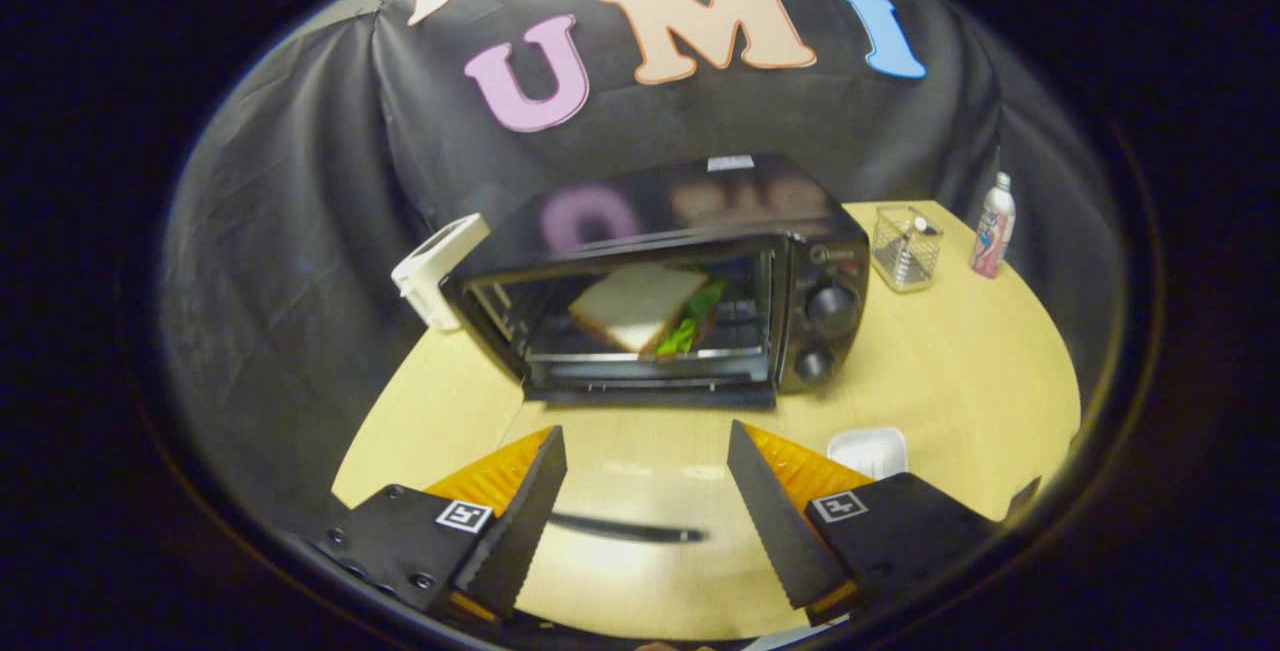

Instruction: Open the toaster oven, put the food inside, and close the toaster oven door.

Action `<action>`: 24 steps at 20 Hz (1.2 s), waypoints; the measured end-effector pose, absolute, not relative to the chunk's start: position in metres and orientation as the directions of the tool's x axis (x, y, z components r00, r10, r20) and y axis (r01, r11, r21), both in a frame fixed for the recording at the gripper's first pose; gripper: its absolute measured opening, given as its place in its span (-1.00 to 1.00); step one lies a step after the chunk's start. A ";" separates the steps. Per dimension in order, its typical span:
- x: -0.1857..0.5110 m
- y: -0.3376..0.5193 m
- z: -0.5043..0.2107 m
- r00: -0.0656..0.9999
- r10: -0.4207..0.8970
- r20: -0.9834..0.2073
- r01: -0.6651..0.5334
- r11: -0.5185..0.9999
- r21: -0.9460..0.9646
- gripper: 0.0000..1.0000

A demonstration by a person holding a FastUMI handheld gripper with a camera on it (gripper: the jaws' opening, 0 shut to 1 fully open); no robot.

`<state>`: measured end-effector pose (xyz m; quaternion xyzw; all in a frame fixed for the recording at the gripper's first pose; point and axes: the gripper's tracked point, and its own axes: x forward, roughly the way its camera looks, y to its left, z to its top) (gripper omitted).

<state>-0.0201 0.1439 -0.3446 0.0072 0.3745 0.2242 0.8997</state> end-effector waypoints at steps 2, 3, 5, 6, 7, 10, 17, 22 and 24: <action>-0.048 0.135 -0.362 0.560 0.407 -0.722 -0.403 0.895 0.192 0.99; -0.059 0.132 -0.372 0.529 0.398 -0.750 -0.395 0.897 0.198 0.99; -0.073 0.125 -0.396 0.489 0.376 -0.787 -0.372 0.906 0.202 0.99; -0.075 0.120 -0.407 0.480 0.357 -0.801 -0.354 0.915 0.195 0.99; -0.074 0.118 -0.416 0.475 0.347 -0.809 -0.341 0.920 0.194 0.98; -0.069 0.112 -0.444 0.451 0.321 -0.833 -0.320 0.929 0.184 0.98; -0.052 0.111 -0.455 0.461 0.298 -0.836 -0.282 0.942 0.180 0.96; -0.034 0.113 -0.427 0.539 0.309 -0.784 -0.196 0.951 0.240 0.94; -0.029 0.114 -0.408 0.576 0.314 -0.755 -0.194 0.949 0.247 0.94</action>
